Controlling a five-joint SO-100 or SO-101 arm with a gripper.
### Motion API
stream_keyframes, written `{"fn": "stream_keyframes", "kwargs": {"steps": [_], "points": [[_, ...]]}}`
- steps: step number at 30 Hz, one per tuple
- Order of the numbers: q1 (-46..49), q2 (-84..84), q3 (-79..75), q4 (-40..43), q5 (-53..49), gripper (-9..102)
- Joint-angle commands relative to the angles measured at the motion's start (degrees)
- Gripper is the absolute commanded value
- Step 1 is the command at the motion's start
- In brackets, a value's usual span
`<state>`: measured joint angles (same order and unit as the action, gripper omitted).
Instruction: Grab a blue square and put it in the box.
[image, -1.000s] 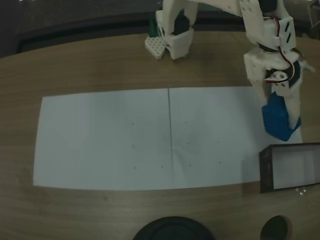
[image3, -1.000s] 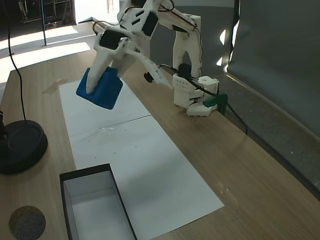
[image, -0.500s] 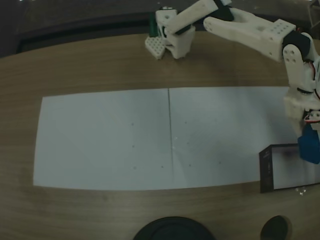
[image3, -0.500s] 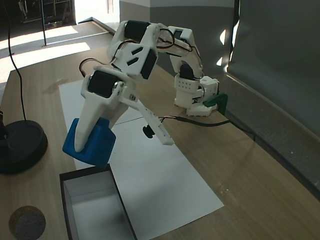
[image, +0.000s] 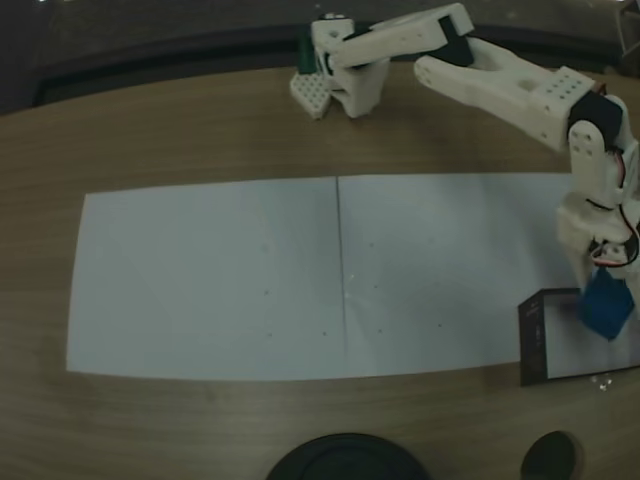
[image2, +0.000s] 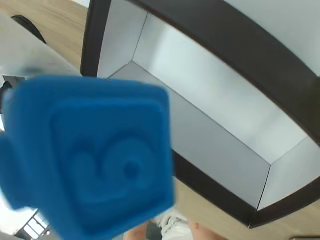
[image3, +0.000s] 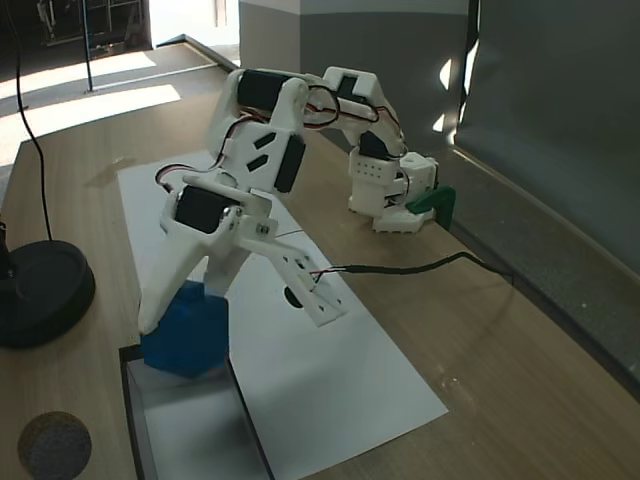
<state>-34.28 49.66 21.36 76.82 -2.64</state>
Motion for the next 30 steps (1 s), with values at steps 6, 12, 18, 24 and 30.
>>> {"fn": "stream_keyframes", "kwargs": {"steps": [6, 12, 18, 24, 30], "points": [[0.9, 9.7, -3.7, 3.8, 0.7, 25], [3.5, 23.5, -3.6, 19.1, 0.3, -1], [13.4, 45.6, 8.3, 22.9, 0.7, 0], [19.5, 76.7, 39.9, 21.6, 0.4, 0], [26.5, 107.7, 71.0, 15.3, -3.0, 0]]}}
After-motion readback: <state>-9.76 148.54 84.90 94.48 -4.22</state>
